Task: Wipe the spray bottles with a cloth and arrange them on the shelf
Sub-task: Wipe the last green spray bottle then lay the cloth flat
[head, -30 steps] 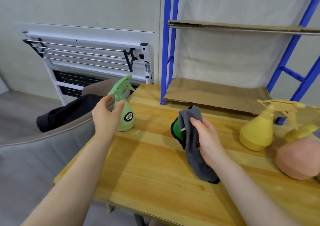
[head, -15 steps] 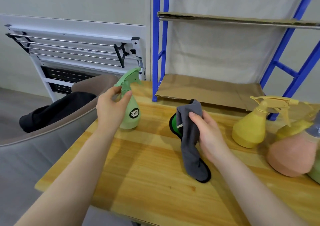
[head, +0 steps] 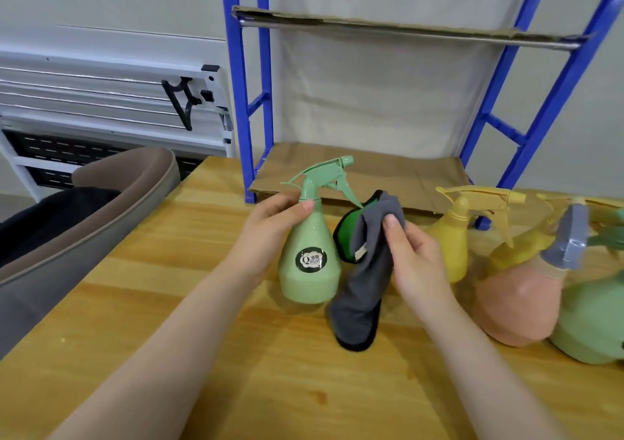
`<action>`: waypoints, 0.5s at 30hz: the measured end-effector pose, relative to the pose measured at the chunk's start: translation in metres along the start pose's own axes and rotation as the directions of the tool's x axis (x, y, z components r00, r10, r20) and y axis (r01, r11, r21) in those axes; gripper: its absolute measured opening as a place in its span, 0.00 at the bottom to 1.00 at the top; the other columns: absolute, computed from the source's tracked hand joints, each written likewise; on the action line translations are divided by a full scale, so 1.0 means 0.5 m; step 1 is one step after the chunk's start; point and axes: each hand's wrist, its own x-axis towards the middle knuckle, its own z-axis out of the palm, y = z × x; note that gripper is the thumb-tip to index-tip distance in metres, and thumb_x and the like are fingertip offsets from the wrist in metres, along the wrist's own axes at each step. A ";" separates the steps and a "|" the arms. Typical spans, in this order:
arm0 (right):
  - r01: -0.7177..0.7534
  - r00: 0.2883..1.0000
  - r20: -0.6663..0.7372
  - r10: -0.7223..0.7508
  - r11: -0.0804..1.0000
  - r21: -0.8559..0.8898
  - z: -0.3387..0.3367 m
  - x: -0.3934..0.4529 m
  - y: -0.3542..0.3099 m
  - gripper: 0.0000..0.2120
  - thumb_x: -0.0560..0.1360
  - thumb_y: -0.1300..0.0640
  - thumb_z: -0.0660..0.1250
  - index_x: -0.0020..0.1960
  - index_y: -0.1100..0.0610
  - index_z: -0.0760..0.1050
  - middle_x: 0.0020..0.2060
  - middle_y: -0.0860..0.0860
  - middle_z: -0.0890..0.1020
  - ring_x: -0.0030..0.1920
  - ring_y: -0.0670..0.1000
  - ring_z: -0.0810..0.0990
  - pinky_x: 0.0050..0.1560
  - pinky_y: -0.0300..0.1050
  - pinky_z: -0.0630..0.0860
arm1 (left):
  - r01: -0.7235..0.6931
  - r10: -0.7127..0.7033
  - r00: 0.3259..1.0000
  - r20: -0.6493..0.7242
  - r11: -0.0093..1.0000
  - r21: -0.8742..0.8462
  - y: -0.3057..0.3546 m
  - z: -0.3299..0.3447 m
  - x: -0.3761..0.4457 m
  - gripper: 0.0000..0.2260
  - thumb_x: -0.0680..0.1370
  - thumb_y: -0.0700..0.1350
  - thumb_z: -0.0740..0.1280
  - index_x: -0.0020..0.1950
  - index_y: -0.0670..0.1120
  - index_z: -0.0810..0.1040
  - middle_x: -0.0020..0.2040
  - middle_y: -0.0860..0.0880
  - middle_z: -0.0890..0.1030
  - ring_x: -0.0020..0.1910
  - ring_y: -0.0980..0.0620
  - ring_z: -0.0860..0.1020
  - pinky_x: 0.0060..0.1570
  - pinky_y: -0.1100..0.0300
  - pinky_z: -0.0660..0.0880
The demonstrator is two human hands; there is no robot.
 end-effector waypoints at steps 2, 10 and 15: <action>0.022 0.999 0.046 -0.022 1.000 -0.006 0.003 -0.003 0.000 0.11 0.77 0.50 0.61 0.43 0.52 0.80 0.36 0.44 0.83 0.39 0.39 0.79 0.42 0.34 0.74 | -0.002 0.004 0.999 0.035 0.998 -0.056 -0.012 0.002 -0.006 0.07 0.73 0.45 0.71 0.50 0.45 0.83 0.47 0.44 0.82 0.47 0.47 0.79 0.51 0.54 0.74; 0.103 0.980 0.163 -0.113 0.992 0.068 0.025 -0.015 0.008 0.08 0.79 0.50 0.63 0.49 0.48 0.81 0.42 0.41 0.86 0.45 0.40 0.82 0.47 0.34 0.76 | -0.030 0.042 0.995 0.088 0.991 -0.131 -0.013 0.001 -0.010 0.20 0.73 0.44 0.69 0.61 0.36 0.76 0.61 0.33 0.78 0.58 0.37 0.78 0.65 0.42 0.70; 0.123 0.975 0.189 -0.118 0.992 -0.015 0.028 -0.021 0.011 0.10 0.77 0.49 0.61 0.47 0.48 0.80 0.41 0.41 0.85 0.44 0.40 0.81 0.45 0.35 0.76 | -0.022 0.034 0.995 0.091 0.990 -0.137 -0.018 0.003 -0.012 0.21 0.73 0.44 0.69 0.64 0.36 0.75 0.62 0.34 0.78 0.62 0.33 0.75 0.66 0.40 0.70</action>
